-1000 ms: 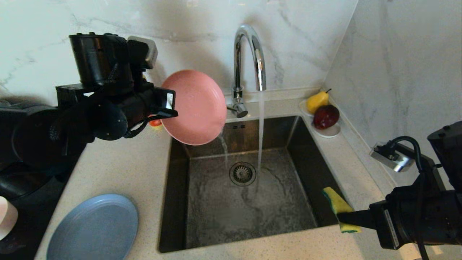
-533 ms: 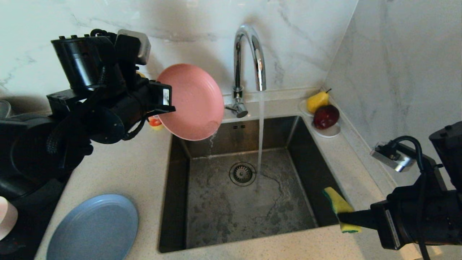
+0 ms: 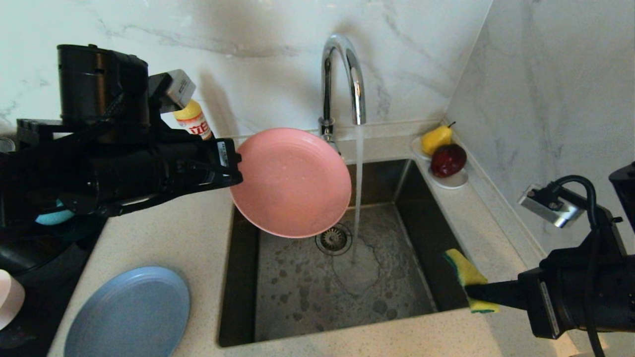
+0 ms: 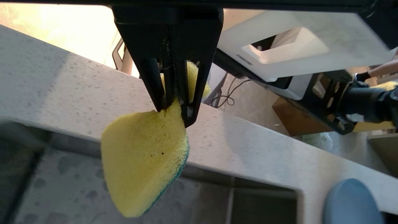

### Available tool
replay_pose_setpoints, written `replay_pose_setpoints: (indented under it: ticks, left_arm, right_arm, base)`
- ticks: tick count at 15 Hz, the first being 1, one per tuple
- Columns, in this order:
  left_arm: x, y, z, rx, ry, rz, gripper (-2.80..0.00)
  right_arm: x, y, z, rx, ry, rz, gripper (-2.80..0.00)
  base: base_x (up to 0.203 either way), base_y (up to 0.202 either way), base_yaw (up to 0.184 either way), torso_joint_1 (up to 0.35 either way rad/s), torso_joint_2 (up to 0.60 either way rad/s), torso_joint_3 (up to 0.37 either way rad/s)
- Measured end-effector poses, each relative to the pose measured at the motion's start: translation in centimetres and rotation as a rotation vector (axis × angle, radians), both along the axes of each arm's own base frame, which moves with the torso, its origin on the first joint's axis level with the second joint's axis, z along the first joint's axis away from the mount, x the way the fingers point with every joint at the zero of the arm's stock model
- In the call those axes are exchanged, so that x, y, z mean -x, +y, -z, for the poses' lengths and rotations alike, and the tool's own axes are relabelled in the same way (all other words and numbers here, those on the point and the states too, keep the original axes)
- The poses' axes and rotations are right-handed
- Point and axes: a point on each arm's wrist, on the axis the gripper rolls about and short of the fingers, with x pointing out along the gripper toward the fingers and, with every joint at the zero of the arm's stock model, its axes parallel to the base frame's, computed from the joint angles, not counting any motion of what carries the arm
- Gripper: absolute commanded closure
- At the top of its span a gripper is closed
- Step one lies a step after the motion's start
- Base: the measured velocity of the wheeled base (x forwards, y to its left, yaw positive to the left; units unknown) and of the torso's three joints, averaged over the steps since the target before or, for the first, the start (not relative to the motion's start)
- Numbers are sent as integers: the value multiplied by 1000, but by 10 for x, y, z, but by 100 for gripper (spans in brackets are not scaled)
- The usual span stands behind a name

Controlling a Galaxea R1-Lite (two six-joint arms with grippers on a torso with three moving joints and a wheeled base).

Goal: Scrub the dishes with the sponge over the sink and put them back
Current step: Wash the plate, then wipe the plate

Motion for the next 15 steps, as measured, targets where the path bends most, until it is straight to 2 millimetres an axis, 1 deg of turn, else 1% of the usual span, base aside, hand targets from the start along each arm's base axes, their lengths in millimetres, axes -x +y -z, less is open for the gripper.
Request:
replay_pose_setpoints:
  ticks: [3,6,8,11,13,15]
  left_arm:
    - [15,-4,13,-11,35,46,0]
    - [29,-18,33,-27,49,101,0]
    - [37,-28,44,-24,29,123,0]
    - [49,-39,59,-40,36,153,0]
    - [52,-41,64,-40,30,168,0]
    - [55,-42,70,-40,19,178,0]
  right_arm:
    - [2,3,-8,-24,-21,-24,0]
    - [0,6,-20,-61,-38,-58,0]
    - [1,12,-26,-79,-46,-95,0]
    - [4,29,-28,-82,-39,-169,0]
    - [5,46,-28,-76,-28,-230,0]
    - [6,67,-25,-60,-12,-292,0]
  base:
    - [0,0,0,0,0,0]
    - [0,0,0,0,0,0]
    - [0,0,0,0,0,0]
    - [0,0,0,0,0,0]
    - [0,0,0,0,0,0]
    - [0,0,0,0,0,0]
